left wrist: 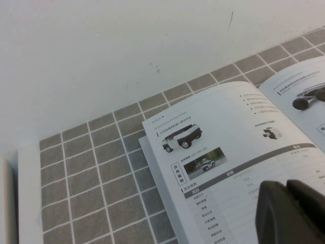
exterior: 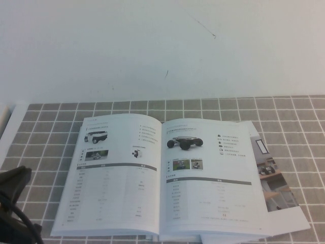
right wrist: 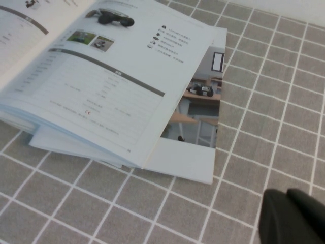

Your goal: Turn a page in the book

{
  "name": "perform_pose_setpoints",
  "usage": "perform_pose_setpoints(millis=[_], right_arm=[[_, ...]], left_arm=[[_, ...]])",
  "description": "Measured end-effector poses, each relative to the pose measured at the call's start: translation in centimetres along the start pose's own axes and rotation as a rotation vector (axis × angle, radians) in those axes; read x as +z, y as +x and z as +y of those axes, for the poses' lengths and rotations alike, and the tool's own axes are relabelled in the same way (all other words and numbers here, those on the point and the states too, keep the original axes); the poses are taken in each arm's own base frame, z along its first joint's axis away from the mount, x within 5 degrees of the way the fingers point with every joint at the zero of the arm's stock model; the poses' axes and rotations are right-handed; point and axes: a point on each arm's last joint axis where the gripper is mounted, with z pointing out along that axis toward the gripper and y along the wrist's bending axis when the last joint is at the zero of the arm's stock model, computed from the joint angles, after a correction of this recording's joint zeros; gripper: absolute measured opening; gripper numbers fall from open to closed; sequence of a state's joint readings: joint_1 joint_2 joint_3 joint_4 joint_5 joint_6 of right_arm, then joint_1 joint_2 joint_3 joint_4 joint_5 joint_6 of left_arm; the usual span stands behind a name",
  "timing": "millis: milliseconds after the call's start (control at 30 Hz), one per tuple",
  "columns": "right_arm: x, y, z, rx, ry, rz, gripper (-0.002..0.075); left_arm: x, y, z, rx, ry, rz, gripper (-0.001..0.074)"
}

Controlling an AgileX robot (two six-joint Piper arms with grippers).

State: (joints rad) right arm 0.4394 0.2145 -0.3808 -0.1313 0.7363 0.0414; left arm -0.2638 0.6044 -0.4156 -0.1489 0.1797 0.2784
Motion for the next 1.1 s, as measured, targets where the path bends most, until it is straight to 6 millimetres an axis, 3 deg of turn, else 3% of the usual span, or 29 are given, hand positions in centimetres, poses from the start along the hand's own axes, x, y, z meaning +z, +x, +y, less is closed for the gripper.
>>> perform_pose_setpoints(millis=[467,733,967,1100], right_arm=[[0.0,0.0,0.0,0.003,-0.003,0.000,-0.0001],[0.0,0.0,0.1,0.012,-0.012,-0.001,-0.0001],[0.0,0.0,0.1,0.013,-0.014,-0.001,-0.0001],[0.0,0.0,0.1,0.014,-0.015,-0.001,-0.0001]], left_arm=[[-0.8,0.7,-0.1,0.000,-0.010,-0.036,-0.0004],[-3.7,6.3,-0.1,-0.050,-0.136,-0.125,-0.0004],[-3.6,11.1,-0.3,-0.158,-0.240,-0.113,-0.0004],[-3.7,12.2,-0.7,-0.249,-0.223,-0.075,-0.0004]])
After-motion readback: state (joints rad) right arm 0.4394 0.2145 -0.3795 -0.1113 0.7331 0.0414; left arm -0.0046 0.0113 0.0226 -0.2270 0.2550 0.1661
